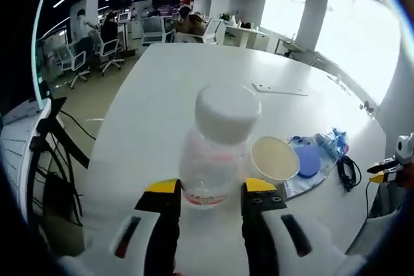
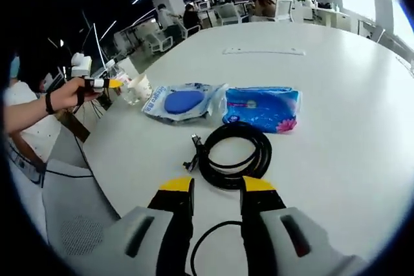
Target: Arrange the tabletop items into an orderly group along one side of the table until the central work area is clear of visible clutter.
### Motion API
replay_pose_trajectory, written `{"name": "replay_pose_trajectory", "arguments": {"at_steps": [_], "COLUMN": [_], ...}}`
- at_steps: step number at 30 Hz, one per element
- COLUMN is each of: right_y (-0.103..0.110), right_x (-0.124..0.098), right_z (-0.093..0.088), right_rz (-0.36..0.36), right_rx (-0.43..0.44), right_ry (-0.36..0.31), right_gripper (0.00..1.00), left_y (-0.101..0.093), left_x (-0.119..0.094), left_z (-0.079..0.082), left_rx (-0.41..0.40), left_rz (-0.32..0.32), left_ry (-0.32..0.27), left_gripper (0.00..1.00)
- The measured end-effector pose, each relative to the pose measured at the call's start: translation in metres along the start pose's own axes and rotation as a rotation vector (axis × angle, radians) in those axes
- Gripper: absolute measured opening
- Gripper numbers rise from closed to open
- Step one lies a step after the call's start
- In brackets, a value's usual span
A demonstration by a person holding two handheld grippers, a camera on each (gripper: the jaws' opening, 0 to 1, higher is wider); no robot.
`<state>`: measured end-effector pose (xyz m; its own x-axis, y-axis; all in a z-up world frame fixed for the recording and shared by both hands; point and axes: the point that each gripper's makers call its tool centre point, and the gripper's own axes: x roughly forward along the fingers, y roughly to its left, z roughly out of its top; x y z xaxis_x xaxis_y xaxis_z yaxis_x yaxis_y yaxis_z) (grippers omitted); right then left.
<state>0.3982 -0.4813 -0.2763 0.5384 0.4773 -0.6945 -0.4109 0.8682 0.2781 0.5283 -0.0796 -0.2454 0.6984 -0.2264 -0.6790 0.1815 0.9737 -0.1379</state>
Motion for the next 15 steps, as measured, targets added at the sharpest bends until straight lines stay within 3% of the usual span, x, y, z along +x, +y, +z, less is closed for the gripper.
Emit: {"name": "replay_pose_trajectory", "arguments": {"at_steps": [15], "right_y": [0.0], "right_x": [-0.001], "right_z": [-0.002], "right_rz": [-0.002], "right_rx": [0.033], "right_ry": [-0.016], "right_gripper": [0.26], "left_y": [-0.016], "left_x": [0.006], "left_z": [0.0], "left_rx": [-0.021], "left_rz": [0.033], "left_ry": [0.01], "left_gripper": [0.35]}}
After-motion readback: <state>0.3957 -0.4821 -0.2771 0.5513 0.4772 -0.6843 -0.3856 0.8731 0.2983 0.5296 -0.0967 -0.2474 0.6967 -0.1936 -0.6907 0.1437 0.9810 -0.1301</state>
